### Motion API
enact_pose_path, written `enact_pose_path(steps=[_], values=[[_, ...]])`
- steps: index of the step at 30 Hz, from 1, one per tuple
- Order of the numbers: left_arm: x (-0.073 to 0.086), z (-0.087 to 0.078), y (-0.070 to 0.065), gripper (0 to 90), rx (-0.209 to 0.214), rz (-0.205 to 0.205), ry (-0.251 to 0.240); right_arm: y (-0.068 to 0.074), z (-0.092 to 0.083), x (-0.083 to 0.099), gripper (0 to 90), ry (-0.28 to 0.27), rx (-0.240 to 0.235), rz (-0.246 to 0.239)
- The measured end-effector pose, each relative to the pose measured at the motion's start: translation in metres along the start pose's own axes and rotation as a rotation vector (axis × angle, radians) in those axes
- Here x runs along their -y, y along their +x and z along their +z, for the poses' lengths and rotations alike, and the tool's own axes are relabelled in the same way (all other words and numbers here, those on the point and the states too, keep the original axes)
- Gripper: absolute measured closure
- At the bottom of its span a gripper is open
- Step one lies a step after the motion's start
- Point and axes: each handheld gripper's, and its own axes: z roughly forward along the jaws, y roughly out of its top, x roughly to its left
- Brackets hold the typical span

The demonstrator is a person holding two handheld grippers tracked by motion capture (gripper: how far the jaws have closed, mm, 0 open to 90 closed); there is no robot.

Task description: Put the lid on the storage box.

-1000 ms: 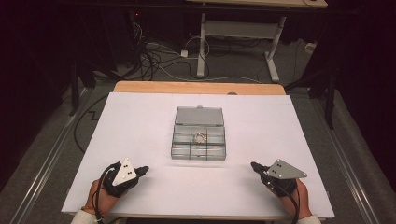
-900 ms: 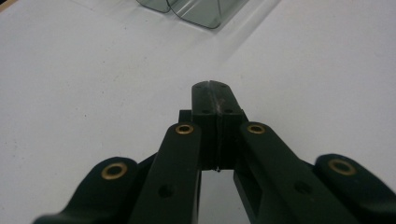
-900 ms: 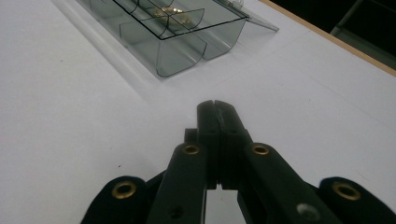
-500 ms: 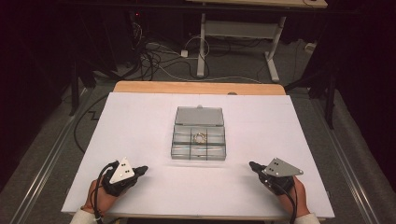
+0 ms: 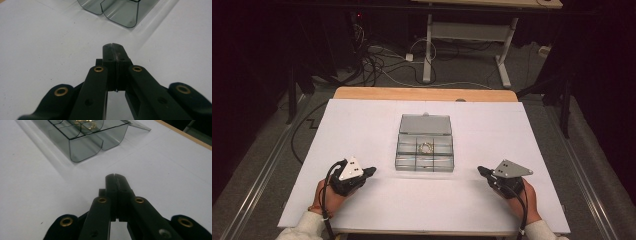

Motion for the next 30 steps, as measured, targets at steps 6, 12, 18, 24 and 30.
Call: enact_pose_path(steps=[6,12,18,24,30], values=[[-0.011,0.007,0.012,87.7,-0.008,-0.015,-0.009,-0.012,0.014,-0.010,90.0,-0.003,0.015,-0.001],[-0.022,0.020,0.021,87.7,-0.016,-0.011,-0.005,-0.023,0.028,-0.021,90.0,0.001,0.015,0.005],[-0.031,0.032,0.027,87.7,-0.009,-0.018,0.005,-0.031,0.042,-0.030,90.0,0.001,0.015,0.018],[-0.044,0.036,0.035,87.7,-0.001,-0.009,0.000,-0.037,0.051,-0.035,90.0,-0.002,0.010,0.033],[-0.057,0.044,0.049,87.7,0.013,-0.049,-0.019,-0.049,0.056,-0.044,90.0,-0.014,0.016,0.060]])
